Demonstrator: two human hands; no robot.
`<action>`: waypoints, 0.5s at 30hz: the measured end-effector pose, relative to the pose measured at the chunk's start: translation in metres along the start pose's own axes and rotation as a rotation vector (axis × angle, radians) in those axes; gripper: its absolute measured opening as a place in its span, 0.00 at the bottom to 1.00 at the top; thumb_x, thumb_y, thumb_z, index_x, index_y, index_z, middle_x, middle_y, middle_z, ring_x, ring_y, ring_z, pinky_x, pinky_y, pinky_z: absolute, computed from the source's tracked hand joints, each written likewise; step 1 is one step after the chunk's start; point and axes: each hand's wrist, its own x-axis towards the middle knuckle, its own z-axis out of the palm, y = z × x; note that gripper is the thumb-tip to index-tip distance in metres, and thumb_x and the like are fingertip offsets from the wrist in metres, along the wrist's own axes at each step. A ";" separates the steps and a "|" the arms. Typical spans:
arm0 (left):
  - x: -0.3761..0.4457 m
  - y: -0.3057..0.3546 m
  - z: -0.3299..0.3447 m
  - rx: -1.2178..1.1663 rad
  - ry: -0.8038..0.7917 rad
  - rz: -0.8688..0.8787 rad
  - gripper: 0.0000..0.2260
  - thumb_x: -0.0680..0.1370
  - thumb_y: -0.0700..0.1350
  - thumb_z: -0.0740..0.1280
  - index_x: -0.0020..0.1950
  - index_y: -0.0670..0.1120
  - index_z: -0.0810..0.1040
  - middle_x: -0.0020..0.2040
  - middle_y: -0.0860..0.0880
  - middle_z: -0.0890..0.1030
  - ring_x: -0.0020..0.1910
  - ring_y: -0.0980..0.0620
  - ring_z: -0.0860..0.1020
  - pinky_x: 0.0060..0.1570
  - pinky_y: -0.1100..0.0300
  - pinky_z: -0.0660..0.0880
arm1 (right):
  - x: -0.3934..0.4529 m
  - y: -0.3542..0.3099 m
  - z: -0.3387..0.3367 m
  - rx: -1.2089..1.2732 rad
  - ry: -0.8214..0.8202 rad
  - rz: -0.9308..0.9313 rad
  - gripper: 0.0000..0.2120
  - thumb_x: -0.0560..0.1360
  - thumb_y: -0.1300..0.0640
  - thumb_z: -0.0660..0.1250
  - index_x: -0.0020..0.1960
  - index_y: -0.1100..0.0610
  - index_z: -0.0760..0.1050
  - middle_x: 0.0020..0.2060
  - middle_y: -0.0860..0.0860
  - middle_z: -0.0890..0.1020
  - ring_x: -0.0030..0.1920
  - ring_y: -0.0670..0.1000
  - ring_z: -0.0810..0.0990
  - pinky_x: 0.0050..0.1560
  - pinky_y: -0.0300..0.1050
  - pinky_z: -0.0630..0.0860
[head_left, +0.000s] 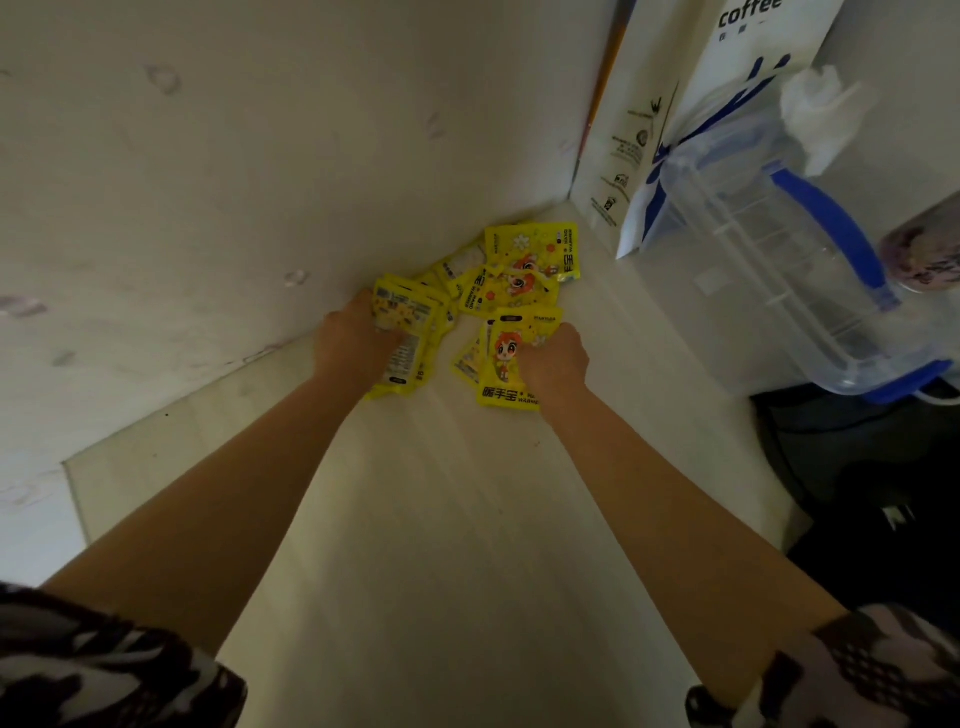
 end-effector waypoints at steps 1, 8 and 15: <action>-0.003 0.000 0.001 0.023 0.003 0.003 0.21 0.74 0.51 0.69 0.63 0.44 0.71 0.56 0.36 0.79 0.56 0.35 0.76 0.52 0.48 0.72 | 0.000 0.000 0.000 0.010 0.000 0.008 0.17 0.76 0.61 0.65 0.63 0.63 0.69 0.61 0.60 0.75 0.59 0.59 0.76 0.47 0.43 0.70; -0.038 -0.001 0.010 0.050 0.005 0.009 0.20 0.74 0.52 0.69 0.63 0.44 0.71 0.54 0.37 0.81 0.54 0.36 0.77 0.49 0.50 0.72 | -0.005 0.012 -0.001 0.132 -0.011 0.085 0.16 0.70 0.58 0.69 0.57 0.60 0.76 0.52 0.59 0.81 0.53 0.61 0.81 0.53 0.55 0.80; -0.070 -0.002 0.016 -0.159 -0.028 -0.075 0.16 0.74 0.48 0.69 0.59 0.44 0.74 0.53 0.44 0.81 0.51 0.42 0.78 0.40 0.60 0.69 | -0.035 0.022 -0.031 0.303 -0.088 -0.057 0.17 0.72 0.60 0.69 0.61 0.55 0.73 0.54 0.53 0.81 0.52 0.54 0.82 0.52 0.55 0.81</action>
